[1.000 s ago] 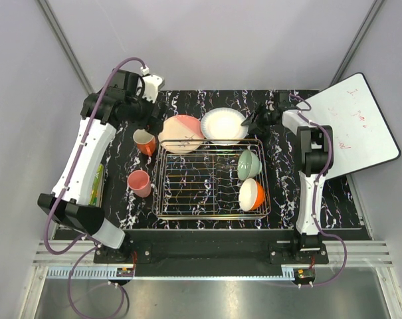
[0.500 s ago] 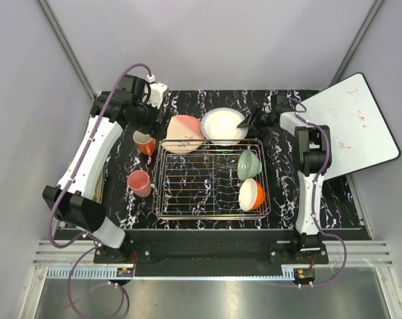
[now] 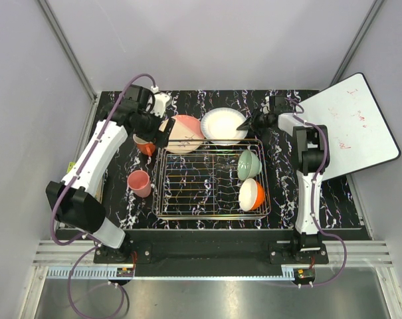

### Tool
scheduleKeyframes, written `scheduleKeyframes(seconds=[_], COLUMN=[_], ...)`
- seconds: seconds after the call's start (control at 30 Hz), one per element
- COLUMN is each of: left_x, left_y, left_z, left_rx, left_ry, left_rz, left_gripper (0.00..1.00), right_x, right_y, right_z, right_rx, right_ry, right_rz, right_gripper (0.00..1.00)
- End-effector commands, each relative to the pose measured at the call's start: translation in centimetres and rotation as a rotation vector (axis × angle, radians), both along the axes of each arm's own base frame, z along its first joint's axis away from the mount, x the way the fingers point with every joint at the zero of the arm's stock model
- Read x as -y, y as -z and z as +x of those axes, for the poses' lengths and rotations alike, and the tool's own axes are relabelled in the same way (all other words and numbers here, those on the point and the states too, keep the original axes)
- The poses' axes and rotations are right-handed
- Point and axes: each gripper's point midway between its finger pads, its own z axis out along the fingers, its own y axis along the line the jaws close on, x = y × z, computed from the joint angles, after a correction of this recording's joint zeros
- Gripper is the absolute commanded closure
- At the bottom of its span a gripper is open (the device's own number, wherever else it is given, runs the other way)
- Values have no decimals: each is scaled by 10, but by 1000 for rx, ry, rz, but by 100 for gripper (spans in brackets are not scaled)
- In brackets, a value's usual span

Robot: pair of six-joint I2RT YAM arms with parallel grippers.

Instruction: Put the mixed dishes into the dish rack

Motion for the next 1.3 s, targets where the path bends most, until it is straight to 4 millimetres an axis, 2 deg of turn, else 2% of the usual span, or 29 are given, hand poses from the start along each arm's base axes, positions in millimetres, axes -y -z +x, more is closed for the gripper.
scheduleKeyframes(seconds=[0.0,0.03,0.1,0.13,0.17,0.3,0.33,0.4,0.43,0.5,0.53,0.6,0.63,0.7,0.73,0.8,0.9,0.93,0.97,1.0,1.03,1.07,1.1,1.13,1.27], left_x=[-2,-3,-4,-6,-7,-10,-11,-11,-11,-11,-12,-15,-16,-16,-16,-16,-16,-17,-16,-16,-15,-14,-12,-11,-4], left_y=[-15,-9,-6,-2,0,3,6,6,6,7,7,10,10,12,12,12,8,10,9,6,7,10,8,12,17], left_z=[7,7,9,8,8,8,8,8,7,5,6,8,8,9,10,12,14,14,15,16,16,18,20,21,25], left_rx=[106,96,107,99,99,106,102,106,108,105,108,107,105,98,92,90,89,77,75,80,71,60,61,49,21], left_ry=[-7,-9,-17,-24,-27,-23,-23,-26,-27,-23,-23,-31,-34,-39,-41,-39,-33,-32,-27,-22,-21,-18,-18,-18,-16], left_rz=[-16,-8,-6,-1,5,28,31,29,25,21,23,32,29,18,17,19,29,35,37,36,35,34,28,26,2], left_gripper=[1,1,1,1,1,1,1,1,1,1,1,1,1,1,1,1,1,1,1,1,1,1,1,1,1], right_x=[7,7,7,7,9,19,22,30,31,34,36,39,39,35,32,35,27,25,23,2,2,1,-7,2,10], right_y=[26,18,8,-6,-12,-54,-77,-100,-128,-158,-188,-212,-234,-251,-262,-275,-295,-302,-303,-303,-297,-295,-292,-290,-302], right_z=[-6,-4,-3,-2,-1,7,10,15,16,15,13,11,7,0,-9,-15,-41,-60,-68,-83,-102,-109,-120,-126,-143], right_rx=[-17,1,27,52,68,178,228,295,358,437,501,576,627,720,758,815,966,1024,1137,1216,1266,1360,1390,1388,1463], right_ry=[8,7,-1,0,7,35,46,66,70,65,77,66,59,-5,-25,-31,-128,-169,-271,-369,-422,-521,-565,-557,-552], right_rz=[-107,-110,-111,-111,-127,-189,-202,-250,-255,-279,-288,-320,-320,-332,-329,-355,-406,-438,-552,-603,-703,-834,-867,-912,-984], right_gripper=[78,85,90,97,100,100,100,100,100,100,100,100,100,100,100,100,100,100,100,100,100,100,100,100,100])
